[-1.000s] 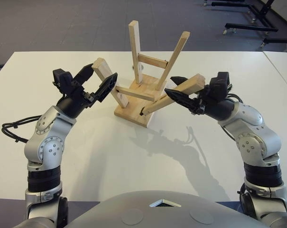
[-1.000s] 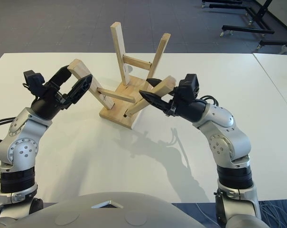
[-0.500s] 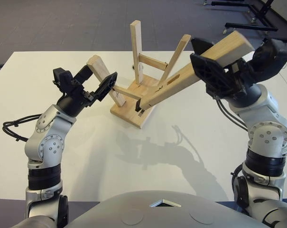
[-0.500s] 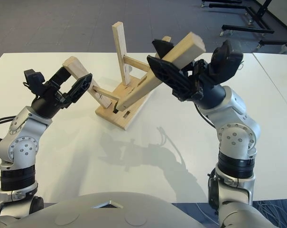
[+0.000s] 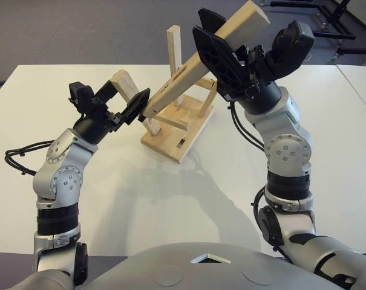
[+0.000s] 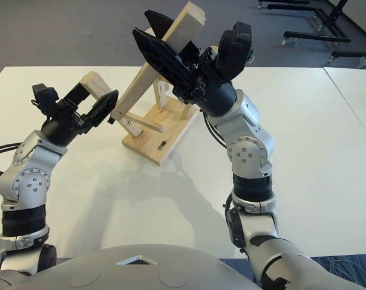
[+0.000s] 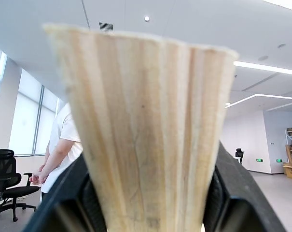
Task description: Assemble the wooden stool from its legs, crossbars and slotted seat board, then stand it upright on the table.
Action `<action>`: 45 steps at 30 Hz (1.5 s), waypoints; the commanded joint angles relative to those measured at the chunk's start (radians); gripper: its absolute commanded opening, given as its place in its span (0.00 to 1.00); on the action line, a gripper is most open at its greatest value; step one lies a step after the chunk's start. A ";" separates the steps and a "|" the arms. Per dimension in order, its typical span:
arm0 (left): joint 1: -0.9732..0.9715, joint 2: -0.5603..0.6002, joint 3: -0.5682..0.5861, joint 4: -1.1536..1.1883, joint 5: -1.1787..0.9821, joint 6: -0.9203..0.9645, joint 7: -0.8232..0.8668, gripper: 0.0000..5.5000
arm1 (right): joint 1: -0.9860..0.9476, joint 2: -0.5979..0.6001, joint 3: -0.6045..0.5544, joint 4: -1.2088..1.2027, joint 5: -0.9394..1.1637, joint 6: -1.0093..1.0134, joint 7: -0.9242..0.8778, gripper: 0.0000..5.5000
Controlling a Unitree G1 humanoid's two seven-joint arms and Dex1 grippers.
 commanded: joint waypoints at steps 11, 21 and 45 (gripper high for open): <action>0.002 0.006 0.012 0.006 0.019 -0.004 -0.002 0.98 | -0.002 -0.078 -0.211 -0.011 0.089 0.006 -0.044 0.37; -0.108 0.018 0.018 0.169 0.061 -0.013 -0.029 0.98 | 0.043 -0.173 -0.289 0.075 0.036 -0.026 0.012 0.37; -0.065 0.063 0.003 0.004 0.079 0.131 0.020 0.28 | 0.095 -0.116 -0.219 0.009 -0.012 -0.065 -0.001 0.37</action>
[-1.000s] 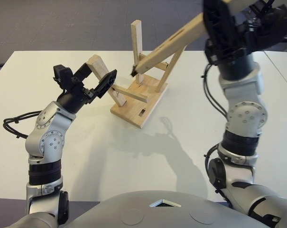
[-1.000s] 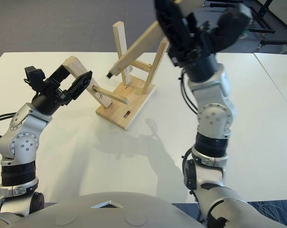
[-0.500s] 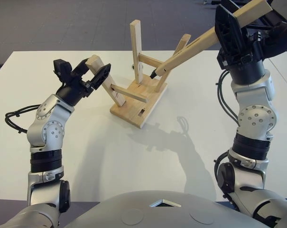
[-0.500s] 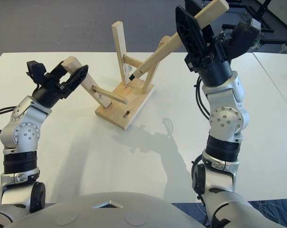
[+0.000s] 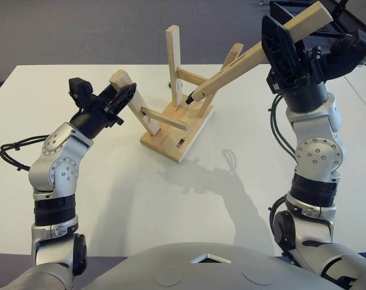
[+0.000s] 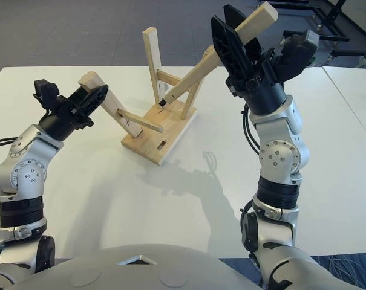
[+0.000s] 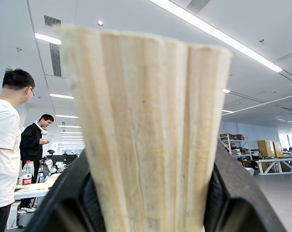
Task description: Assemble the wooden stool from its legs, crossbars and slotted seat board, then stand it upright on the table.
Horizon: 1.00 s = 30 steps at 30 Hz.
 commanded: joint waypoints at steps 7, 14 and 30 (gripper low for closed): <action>0.012 0.052 -0.022 -0.087 0.025 0.118 0.071 0.19 | 0.020 0.000 0.010 -0.042 -0.014 -0.018 -0.008 0.37; 0.062 0.081 0.008 -0.204 0.021 0.226 0.178 0.19 | 0.040 -0.012 0.014 -0.067 -0.013 -0.014 -0.017 0.37; 0.187 0.027 0.024 -0.406 -0.063 0.346 0.380 0.19 | 0.404 -0.149 0.102 -0.243 -0.125 -0.030 0.143 0.37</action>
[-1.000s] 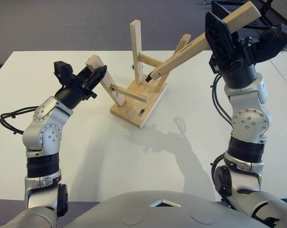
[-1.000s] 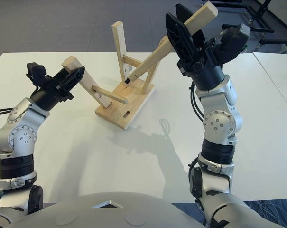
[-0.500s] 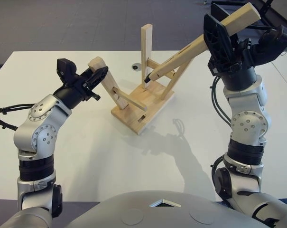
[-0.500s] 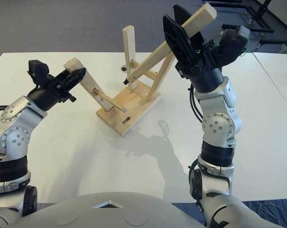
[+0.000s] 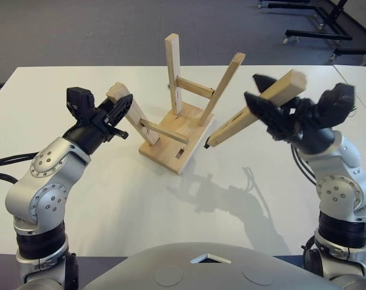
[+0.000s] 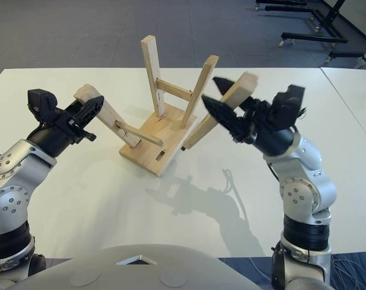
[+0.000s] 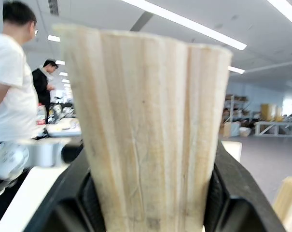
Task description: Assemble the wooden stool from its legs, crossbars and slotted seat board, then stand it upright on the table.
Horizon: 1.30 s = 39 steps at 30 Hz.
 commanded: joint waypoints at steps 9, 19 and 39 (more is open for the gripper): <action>0.001 0.035 -0.016 0.051 -0.041 0.059 -0.009 0.19 | 0.029 0.150 0.190 0.089 -0.220 -0.233 0.034 0.37; -0.015 0.042 -0.023 0.052 -0.057 0.068 -0.002 0.19 | 0.045 0.233 0.260 0.129 -0.259 -0.282 -0.004 0.37; -0.022 0.047 -0.025 0.048 -0.054 0.064 0.004 0.19 | 0.006 0.186 0.313 0.154 -0.368 -0.307 -0.020 0.37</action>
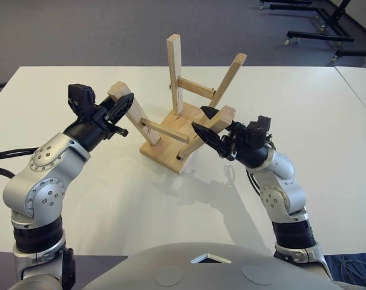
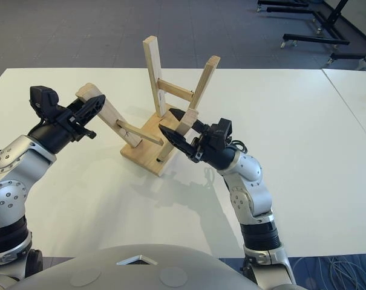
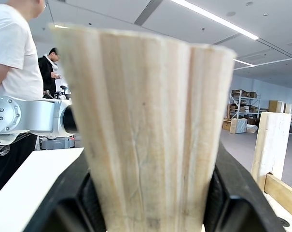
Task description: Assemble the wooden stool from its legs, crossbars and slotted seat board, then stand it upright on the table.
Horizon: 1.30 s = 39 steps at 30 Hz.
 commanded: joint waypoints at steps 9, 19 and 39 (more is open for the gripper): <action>0.014 0.011 -0.018 0.025 0.007 0.026 -0.004 0.19 | -0.013 -0.049 0.020 0.020 -0.049 0.086 -0.034 0.37; 0.065 -0.017 -0.011 -0.019 -0.005 0.028 0.036 0.19 | 0.046 -0.073 0.079 -0.035 -0.145 0.154 -0.167 0.37; 0.103 -0.027 -0.028 -0.039 -0.002 0.004 0.056 0.19 | -0.015 -0.107 0.134 0.000 -0.149 0.134 -0.126 0.37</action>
